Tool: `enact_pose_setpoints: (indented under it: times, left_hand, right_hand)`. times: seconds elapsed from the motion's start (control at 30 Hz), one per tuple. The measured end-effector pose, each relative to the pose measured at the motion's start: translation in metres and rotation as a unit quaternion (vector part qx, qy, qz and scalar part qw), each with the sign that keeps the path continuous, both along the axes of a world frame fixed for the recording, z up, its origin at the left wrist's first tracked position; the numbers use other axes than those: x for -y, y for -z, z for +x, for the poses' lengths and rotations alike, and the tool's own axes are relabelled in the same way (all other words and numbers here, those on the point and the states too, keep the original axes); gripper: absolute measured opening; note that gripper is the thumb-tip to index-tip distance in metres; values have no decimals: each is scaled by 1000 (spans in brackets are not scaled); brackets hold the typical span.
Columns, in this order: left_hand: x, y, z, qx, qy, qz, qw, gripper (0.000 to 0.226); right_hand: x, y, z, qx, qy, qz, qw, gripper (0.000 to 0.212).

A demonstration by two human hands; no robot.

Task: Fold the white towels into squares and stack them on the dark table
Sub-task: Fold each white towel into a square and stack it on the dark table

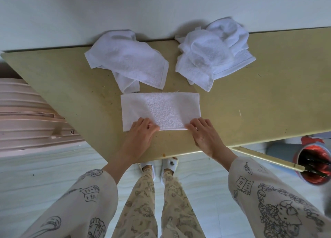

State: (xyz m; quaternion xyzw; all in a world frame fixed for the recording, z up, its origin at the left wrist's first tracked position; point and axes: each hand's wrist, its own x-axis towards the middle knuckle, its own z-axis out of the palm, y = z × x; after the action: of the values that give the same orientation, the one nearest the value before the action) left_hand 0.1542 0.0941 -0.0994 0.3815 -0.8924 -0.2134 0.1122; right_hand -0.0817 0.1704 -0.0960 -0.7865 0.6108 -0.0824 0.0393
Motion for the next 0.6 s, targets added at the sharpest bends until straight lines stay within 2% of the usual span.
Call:
enact_pose_setpoints:
  times: [0.07, 0.17, 0.2, 0.27, 0.33, 0.4, 0.5, 0.6]
  left_hand:
    - [-3, -2, 2, 2, 17, -7, 1000, 11]
    - [-10, -6, 4, 13, 36, 17, 999, 25]
    - [-12, -7, 4, 9, 38, 21, 999, 26]
    - [-11, -10, 0, -7, 35, 10, 999, 23]
    - [-3, -13, -5, -13, 25, -23, 999, 25]
    - [11, -12, -13, 2, 5, -49, 999, 34]
    - [27, -8, -24, 50, -2, -64, 997, 35]
    - [31, 2, -32, 83, 17, -65, 994, 36]
  right_hand:
    - [-4, 0, -1, 2, 25, -13, 1000, 30]
    - [-9, 0, -3, 16, 117, -29, 993, 32]
    - [-10, -1, -5, 28, 153, -26, 988, 30]
    - [-13, -4, -7, 41, 217, -16, 975, 11]
    - [-15, -7, -7, 59, 262, 6, 963, 16]
    - [-11, -10, -5, 83, 265, 4, 961, 19]
    - [8, -9, 5, 98, 205, -35, 973, 17]
    - [39, -2, 31, 95, 158, -29, 982, 28]
